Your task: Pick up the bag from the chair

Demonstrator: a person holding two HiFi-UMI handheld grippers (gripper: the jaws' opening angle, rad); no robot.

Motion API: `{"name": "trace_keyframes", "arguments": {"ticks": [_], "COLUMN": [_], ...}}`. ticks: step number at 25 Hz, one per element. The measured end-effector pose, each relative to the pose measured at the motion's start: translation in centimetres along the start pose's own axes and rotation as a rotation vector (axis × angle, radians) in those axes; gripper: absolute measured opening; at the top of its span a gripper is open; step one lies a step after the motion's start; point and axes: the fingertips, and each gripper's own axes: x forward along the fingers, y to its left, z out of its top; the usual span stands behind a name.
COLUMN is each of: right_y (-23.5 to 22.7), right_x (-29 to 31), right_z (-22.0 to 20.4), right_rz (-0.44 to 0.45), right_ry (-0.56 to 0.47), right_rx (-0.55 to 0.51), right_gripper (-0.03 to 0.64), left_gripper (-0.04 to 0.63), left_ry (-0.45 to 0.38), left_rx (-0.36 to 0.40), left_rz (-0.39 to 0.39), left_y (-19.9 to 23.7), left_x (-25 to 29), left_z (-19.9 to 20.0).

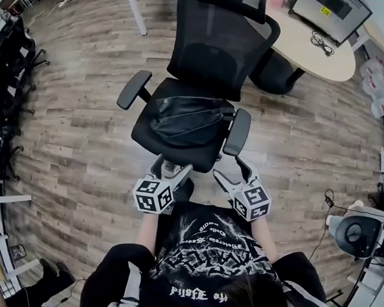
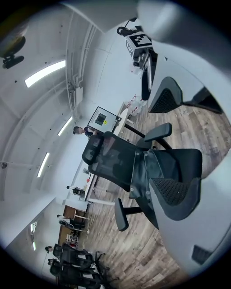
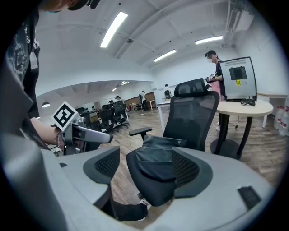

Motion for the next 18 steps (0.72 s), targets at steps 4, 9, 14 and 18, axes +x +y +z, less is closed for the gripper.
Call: {"name": "trace_keyframes", "arguments": {"ticks": [4, 9, 14, 18], "right_y": [-1.9, -2.9, -3.0, -3.6], "right_x": [4.7, 9.2, 12.4, 13.7], "right_z": [2.8, 4.9, 5.1, 5.6], "right_rz": [-0.047, -0.090, -0.117, -0.149], "right_ry": [0.019, 0.048, 0.098, 0.092], "right_rx": [-0.010, -0.005, -0.014, 0.048], "right_gripper": [0.371, 0.371, 0.371, 0.371], "left_gripper": [0.460, 0.460, 0.460, 0.460], "left_ry": [0.026, 0.070, 0.110, 0.135], "left_rx": [0.031, 0.054, 0.048, 0.047], "left_rz": [-0.028, -0.071, -0.105, -0.122], "left_y": [3.2, 7.0, 10.3, 12.4], "left_x": [3.4, 6.5, 9.3, 11.4], "left_z": [4.0, 7.4, 9.2, 10.4]}}
